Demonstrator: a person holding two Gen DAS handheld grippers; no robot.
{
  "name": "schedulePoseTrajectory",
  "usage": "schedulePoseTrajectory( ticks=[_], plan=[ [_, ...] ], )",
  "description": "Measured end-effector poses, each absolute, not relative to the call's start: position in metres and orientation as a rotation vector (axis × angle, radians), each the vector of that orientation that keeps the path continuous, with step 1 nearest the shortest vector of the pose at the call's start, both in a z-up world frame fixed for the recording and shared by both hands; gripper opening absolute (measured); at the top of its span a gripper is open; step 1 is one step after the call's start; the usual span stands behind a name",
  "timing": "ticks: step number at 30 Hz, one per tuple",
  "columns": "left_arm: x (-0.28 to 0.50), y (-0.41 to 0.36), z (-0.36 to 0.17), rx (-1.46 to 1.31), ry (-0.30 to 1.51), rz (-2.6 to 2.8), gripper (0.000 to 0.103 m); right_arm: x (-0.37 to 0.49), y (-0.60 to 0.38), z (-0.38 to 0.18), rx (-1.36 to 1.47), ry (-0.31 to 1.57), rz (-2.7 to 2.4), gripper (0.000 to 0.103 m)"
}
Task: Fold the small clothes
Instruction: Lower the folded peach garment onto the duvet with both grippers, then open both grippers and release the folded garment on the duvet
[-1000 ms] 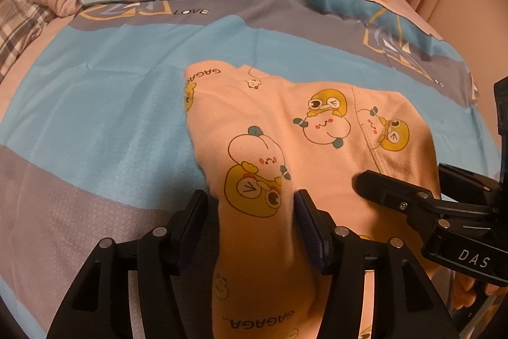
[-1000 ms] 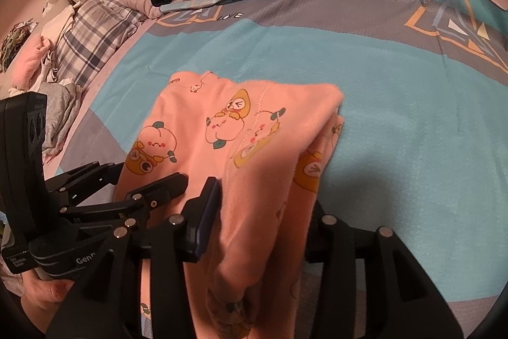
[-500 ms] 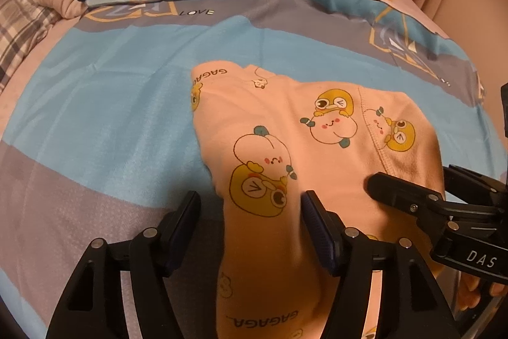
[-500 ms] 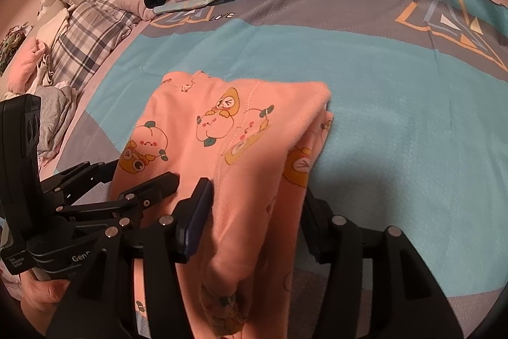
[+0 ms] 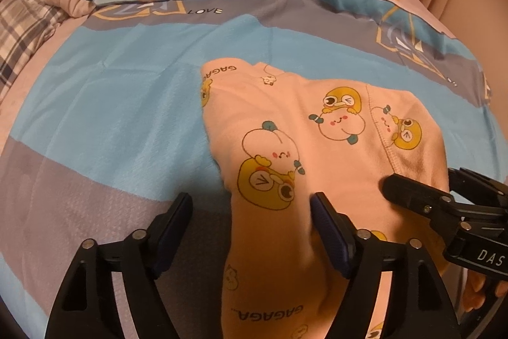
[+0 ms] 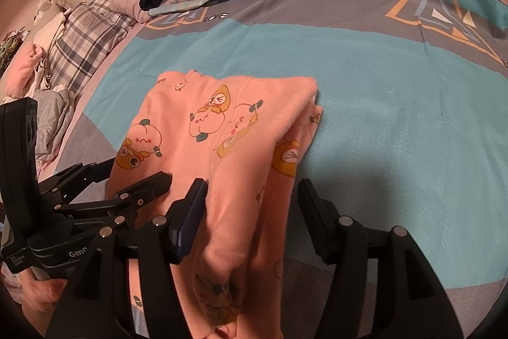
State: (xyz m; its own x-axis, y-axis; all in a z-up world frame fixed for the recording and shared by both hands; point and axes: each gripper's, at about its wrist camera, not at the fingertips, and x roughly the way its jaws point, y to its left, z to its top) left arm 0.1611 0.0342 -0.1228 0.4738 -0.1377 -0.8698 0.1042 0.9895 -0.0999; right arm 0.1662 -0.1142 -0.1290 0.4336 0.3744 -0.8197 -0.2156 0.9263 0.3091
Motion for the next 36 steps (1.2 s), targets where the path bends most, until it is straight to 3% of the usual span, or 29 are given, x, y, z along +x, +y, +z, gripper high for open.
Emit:
schedulePoseTrajectory(
  ticks=[36],
  plan=[
    [0.129,0.043,-0.117,-0.043,1.079,-0.121,0.078,0.133,-0.129,-0.129,0.182,1.064,0.335,0.063]
  ],
)
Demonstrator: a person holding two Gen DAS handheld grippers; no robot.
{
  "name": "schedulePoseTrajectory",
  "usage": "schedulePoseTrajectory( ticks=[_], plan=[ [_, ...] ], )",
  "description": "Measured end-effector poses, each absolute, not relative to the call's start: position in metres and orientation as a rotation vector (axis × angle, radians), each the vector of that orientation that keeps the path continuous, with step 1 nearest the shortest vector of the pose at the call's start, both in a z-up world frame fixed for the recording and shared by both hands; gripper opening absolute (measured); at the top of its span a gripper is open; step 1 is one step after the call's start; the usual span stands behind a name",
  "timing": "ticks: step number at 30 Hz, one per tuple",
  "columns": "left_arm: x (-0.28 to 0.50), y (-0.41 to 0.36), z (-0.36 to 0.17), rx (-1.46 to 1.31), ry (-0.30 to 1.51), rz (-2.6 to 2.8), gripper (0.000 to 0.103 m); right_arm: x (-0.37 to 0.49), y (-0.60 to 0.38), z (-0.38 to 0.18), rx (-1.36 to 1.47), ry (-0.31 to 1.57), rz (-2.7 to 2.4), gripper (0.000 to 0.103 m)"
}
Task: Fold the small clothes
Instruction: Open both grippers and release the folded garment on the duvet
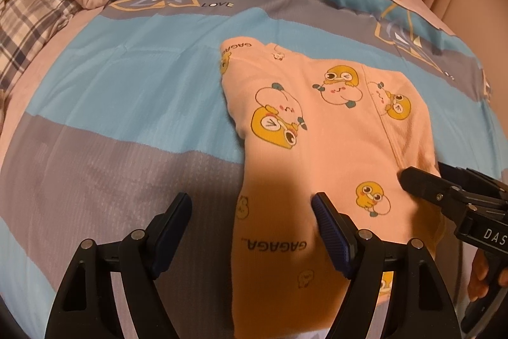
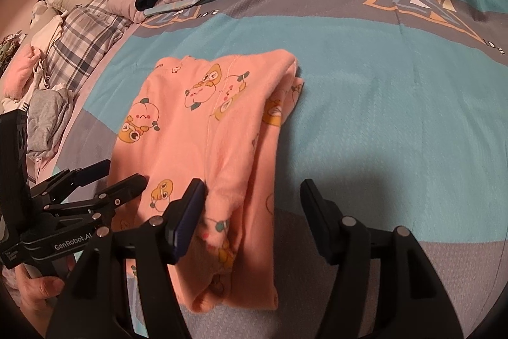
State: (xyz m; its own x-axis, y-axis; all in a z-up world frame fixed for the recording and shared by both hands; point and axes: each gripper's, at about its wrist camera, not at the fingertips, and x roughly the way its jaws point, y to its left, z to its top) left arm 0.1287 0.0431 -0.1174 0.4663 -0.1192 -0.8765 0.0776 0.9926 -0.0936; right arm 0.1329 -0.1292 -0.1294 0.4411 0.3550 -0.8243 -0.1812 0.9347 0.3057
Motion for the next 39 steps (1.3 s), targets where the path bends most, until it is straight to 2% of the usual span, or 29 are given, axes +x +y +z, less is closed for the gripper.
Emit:
schedulePoseTrajectory(
  ticks=[39],
  plan=[
    [0.084,0.047,-0.118,-0.025,1.115,-0.075,0.078,0.086,-0.131,-0.129,0.099,1.076,0.298,0.063]
  ],
)
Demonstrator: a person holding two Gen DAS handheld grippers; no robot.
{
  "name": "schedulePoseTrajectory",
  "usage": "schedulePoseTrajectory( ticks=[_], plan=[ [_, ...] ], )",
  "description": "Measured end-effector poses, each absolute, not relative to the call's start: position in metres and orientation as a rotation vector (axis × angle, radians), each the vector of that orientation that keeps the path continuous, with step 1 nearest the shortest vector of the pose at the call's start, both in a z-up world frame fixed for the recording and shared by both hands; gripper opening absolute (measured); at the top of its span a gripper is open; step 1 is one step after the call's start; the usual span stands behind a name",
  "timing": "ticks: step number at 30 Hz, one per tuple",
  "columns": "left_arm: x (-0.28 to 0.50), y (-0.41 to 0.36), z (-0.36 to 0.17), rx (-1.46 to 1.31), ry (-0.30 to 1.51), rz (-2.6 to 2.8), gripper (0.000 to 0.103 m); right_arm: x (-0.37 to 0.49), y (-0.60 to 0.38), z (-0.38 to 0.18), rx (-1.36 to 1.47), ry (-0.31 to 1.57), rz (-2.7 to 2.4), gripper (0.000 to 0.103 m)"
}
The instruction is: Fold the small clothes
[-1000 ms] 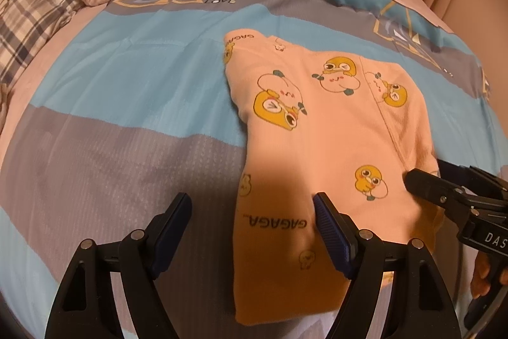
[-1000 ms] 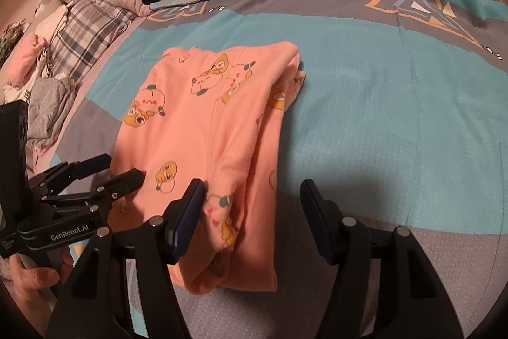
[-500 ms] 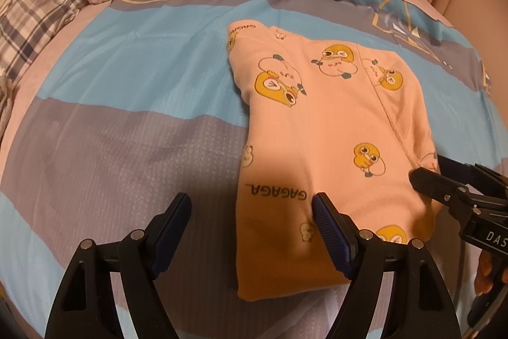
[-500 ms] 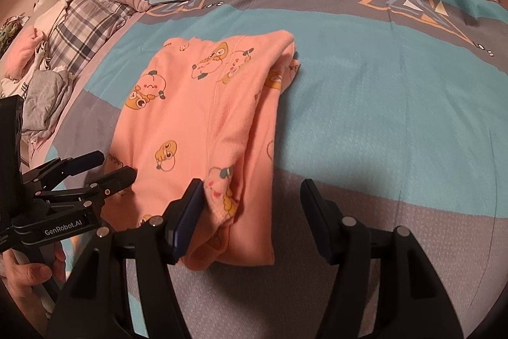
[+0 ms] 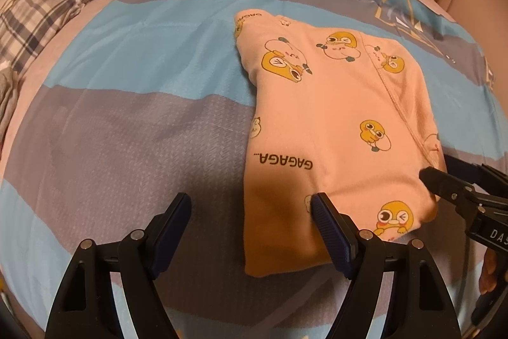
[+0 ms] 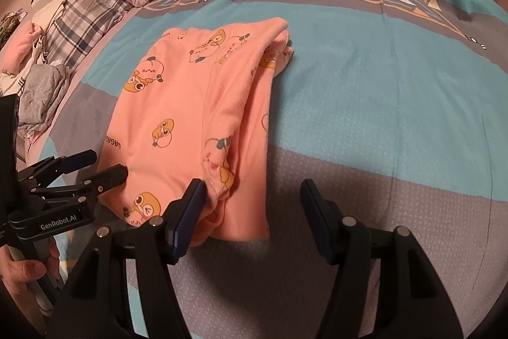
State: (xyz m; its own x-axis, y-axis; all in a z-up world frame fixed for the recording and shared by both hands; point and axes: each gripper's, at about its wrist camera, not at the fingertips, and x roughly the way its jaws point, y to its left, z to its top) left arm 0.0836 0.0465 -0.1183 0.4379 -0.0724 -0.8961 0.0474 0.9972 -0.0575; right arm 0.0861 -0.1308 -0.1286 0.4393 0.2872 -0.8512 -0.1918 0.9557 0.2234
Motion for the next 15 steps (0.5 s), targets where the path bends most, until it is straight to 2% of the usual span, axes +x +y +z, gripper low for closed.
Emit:
schedulePoseTrajectory(
  ticks=[15],
  plan=[
    [0.065,0.046,-0.109,-0.032,1.109,-0.078,0.078,0.064,-0.136,-0.124,0.087,1.079,0.277,0.063]
  ],
)
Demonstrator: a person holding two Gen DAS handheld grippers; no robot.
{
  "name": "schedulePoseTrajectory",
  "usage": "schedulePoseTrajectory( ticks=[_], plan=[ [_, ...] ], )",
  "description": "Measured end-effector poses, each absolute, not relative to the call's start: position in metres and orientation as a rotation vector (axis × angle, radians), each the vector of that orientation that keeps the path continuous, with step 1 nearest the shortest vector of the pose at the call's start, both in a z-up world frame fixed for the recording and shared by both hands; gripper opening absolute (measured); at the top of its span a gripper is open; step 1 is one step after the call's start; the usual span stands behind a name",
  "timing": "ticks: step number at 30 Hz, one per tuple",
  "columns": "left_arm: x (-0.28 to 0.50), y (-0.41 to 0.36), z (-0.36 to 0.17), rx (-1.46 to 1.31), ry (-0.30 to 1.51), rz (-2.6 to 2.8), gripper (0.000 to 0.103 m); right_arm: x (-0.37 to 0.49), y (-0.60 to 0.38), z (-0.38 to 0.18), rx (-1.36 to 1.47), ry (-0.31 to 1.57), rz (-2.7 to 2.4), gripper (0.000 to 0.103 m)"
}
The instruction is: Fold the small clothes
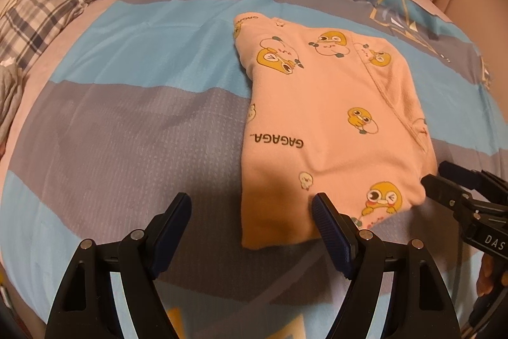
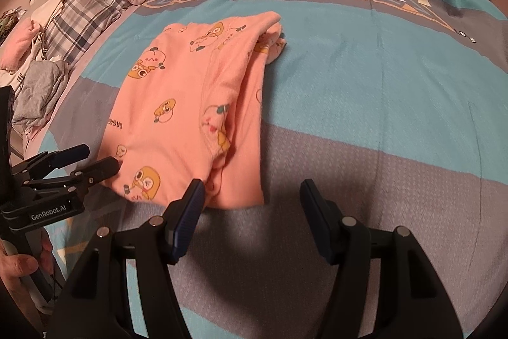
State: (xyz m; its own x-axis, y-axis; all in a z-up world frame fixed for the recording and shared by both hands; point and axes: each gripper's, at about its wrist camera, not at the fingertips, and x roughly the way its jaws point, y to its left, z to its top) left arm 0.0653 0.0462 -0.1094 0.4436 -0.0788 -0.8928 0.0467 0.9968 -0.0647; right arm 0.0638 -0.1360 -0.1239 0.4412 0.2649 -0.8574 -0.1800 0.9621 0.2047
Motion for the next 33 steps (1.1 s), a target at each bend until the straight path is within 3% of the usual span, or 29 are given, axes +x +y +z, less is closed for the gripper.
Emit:
schedulePoseTrajectory(
  ticks=[6,11,14,16,25,33],
  plan=[
    [0.055,0.046,-0.100,-0.036,1.095,-0.073,0.078,0.047,-0.133,-0.114,0.075,1.061,0.286,0.063],
    [0.044,0.047,-0.088,-0.053,1.062,-0.084,0.079,0.034,-0.131,-0.103,0.070,1.032,0.293,0.070],
    [0.037,0.046,-0.078,-0.047,1.038,-0.083,0.085,0.027,-0.128,-0.096,0.071,1.015,0.302,0.072],
    [0.033,0.045,-0.073,-0.046,1.020,-0.084,0.091,0.022,-0.126,-0.090,0.068,1.000,0.307,0.075],
    [0.016,0.044,-0.049,-0.063,0.953,-0.089,0.093,-0.002,-0.118,-0.063,0.039,0.920,0.324,0.090],
    [0.002,0.044,-0.032,-0.086,0.914,-0.087,0.100,-0.019,-0.115,-0.042,0.026,0.854,0.327,0.103]
  ],
)
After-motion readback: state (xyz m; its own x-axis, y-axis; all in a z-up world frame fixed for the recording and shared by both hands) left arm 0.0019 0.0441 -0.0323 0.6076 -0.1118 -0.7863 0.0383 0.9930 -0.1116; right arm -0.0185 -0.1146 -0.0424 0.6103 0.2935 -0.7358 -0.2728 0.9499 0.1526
